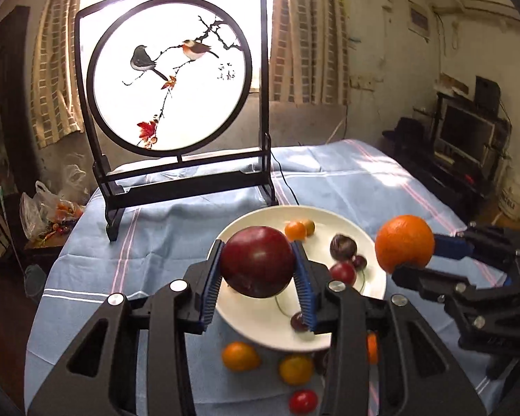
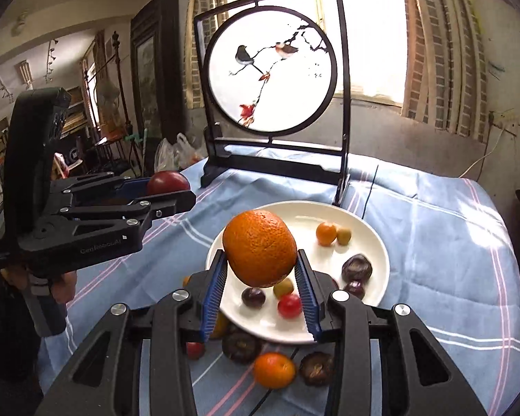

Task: Organize fruits
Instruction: 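Lower the plum and orange onto the plate and open both grippers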

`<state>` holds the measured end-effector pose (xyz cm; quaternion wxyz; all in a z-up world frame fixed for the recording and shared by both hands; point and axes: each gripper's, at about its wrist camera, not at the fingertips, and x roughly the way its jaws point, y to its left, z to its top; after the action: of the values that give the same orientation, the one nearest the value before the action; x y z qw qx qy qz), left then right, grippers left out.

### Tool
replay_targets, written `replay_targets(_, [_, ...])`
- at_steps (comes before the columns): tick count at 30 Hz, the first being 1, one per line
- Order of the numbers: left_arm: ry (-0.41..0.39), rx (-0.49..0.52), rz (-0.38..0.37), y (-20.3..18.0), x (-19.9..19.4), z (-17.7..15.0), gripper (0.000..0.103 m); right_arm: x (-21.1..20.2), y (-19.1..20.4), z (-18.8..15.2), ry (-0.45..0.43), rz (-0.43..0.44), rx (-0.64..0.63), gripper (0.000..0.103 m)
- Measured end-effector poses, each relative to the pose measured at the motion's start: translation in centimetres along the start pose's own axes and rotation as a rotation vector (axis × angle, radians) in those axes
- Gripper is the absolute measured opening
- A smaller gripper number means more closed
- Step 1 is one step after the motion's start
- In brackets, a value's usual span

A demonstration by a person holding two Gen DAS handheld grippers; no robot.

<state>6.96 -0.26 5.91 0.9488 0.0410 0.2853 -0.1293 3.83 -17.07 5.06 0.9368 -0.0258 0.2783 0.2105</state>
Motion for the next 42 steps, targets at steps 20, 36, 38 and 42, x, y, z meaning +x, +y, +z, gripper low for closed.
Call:
replay_targets(20, [0.102, 0.018, 0.103, -0.9, 7.4, -2.4, 0.038, 6.7, -3.0, -0.5, 0.079, -0.044, 0.085, 0.04])
replay_targets(36, [0.105, 0.041, 0.168, -1.0, 8.2, -3.1, 0.069, 7.6, -3.4, -1.0, 0.054, -0.096, 0.107, 0.055])
replay_targets(38, [0.104, 0.038, 0.163, -0.9, 8.2, -3.0, 0.069, 7.4, -3.4, -0.9, 0.049, -0.093, 0.108, 0.057])
replay_targets(42, [0.106, 0.044, 0.162, -1.0, 8.3, -3.1, 0.069, 7.5, -3.4, -0.9, 0.054, -0.086, 0.11, 0.059])
